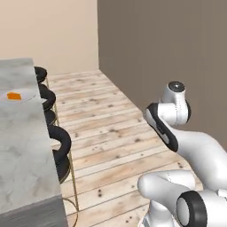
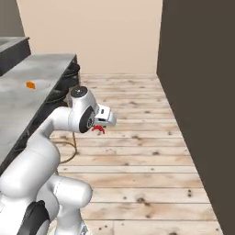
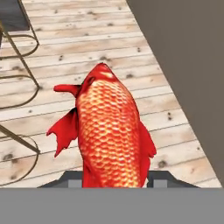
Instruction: Take the cheese, fish, and corn from the fridge and place them on the plate on the dining counter to create an appetizer plate.
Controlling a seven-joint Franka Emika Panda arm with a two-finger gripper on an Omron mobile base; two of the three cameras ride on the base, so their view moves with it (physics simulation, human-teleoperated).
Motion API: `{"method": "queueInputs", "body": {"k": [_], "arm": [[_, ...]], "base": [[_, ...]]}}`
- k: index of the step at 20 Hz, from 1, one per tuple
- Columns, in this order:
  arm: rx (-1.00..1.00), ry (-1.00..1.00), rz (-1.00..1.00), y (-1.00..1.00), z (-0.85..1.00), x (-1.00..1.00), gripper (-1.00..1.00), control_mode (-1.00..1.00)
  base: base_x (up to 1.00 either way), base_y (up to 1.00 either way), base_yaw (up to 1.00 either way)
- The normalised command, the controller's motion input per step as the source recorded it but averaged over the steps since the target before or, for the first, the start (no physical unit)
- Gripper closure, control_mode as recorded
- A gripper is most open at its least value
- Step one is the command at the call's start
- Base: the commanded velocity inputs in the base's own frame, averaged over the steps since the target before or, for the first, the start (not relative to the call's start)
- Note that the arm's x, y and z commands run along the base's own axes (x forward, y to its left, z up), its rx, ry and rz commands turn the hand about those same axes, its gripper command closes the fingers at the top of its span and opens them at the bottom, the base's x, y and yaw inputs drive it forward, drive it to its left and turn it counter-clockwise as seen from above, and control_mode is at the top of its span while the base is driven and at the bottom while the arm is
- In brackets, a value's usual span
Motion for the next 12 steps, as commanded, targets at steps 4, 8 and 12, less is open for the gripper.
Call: {"method": "queueInputs", "body": {"k": [4, 8, 12], "arm": [[0.00, 0.00, 0.00, 0.00, 0.00, 0.00, 1.00, 1.00], [0.00, 0.00, 0.00, 0.00, 0.00, 0.00, 1.00, 1.00], [0.00, 0.00, 0.00, 0.00, 0.00, 0.00, 1.00, 1.00]], "base": [[1.00, -0.72, 0.59], [1.00, -0.81, 0.54], [1.00, -0.73, 0.55]]}}
